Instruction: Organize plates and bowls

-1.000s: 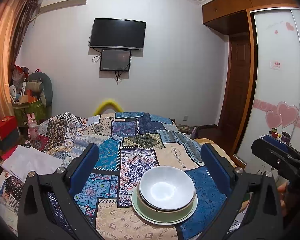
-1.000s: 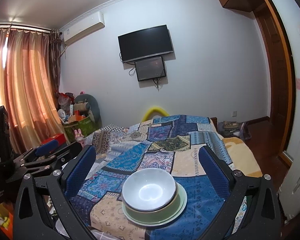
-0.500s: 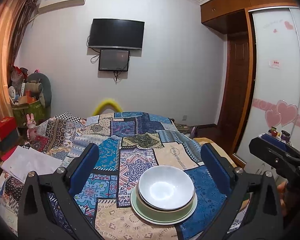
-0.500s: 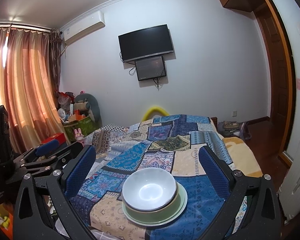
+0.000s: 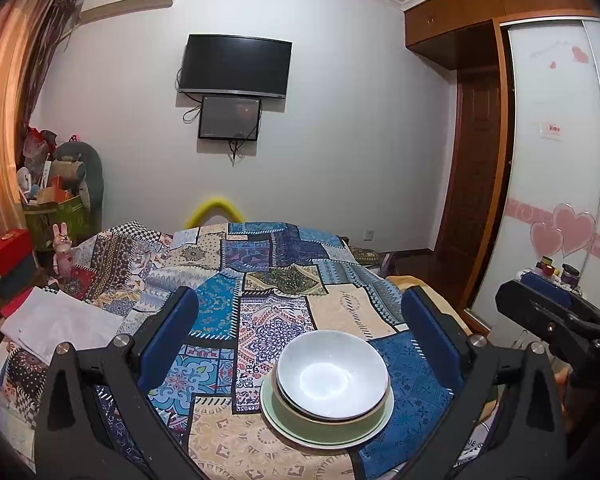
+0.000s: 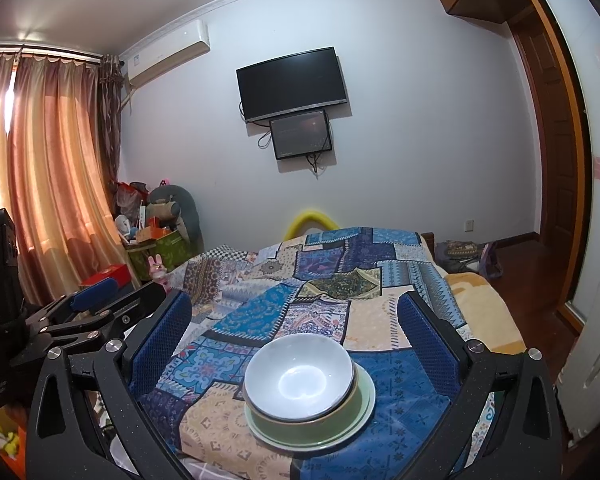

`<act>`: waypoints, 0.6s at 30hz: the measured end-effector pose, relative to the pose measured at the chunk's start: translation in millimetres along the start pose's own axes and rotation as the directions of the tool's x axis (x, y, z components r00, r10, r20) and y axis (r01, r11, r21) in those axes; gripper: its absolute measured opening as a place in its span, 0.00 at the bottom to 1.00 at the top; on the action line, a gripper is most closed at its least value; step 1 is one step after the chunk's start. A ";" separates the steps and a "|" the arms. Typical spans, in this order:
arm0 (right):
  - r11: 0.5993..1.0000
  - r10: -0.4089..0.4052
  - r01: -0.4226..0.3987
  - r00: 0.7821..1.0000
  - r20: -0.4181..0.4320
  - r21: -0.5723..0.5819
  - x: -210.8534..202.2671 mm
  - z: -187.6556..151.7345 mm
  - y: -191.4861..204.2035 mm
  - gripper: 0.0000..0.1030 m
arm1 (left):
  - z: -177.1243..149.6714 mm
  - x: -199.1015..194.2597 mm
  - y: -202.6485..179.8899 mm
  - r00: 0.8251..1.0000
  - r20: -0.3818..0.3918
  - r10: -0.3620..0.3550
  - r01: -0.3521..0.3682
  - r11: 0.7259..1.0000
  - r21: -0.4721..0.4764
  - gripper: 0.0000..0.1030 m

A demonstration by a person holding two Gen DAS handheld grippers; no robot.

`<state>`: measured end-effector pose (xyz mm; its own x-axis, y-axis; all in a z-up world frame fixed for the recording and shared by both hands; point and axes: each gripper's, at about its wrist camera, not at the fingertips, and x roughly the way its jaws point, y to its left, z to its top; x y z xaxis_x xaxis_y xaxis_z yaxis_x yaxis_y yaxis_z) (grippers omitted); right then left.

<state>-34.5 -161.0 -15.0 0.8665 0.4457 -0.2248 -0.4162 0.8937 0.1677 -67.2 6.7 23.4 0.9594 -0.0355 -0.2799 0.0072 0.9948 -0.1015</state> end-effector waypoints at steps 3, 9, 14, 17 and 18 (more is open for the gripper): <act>1.000 -0.001 0.001 1.000 -0.002 0.002 0.1 -0.4 -0.2 1.00 | -0.5 -0.8 -0.8 1.000 0.002 -0.004 0.004 1.000 0.008 1.00; 1.000 0.003 -0.003 1.000 -0.006 -0.003 0.5 -1.9 -0.2 1.00 | -0.9 -1.9 -1.0 1.000 0.007 -0.009 0.009 1.000 0.006 1.00; 1.000 0.008 -0.008 1.000 -0.013 -0.008 2.7 -1.8 -0.4 1.00 | -0.9 0.1 2.2 1.000 -0.005 -0.017 0.017 1.000 -0.012 1.00; 1.000 0.009 -0.009 1.000 -0.016 -0.007 3.9 -1.9 -0.2 1.00 | -1.6 1.0 2.0 1.000 -0.006 -0.015 0.015 1.000 -0.016 1.00; 1.000 0.009 -0.009 1.000 -0.016 -0.006 4.0 -1.8 -0.3 1.00 | -1.9 1.3 2.2 1.000 -0.009 -0.018 0.018 1.000 -0.019 1.00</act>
<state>-31.4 -159.3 -17.7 0.8581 0.4544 -0.2390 -0.4257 0.8899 0.1635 -66.4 8.6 21.0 0.9564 -0.0547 -0.2868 0.0193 0.9920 -0.1249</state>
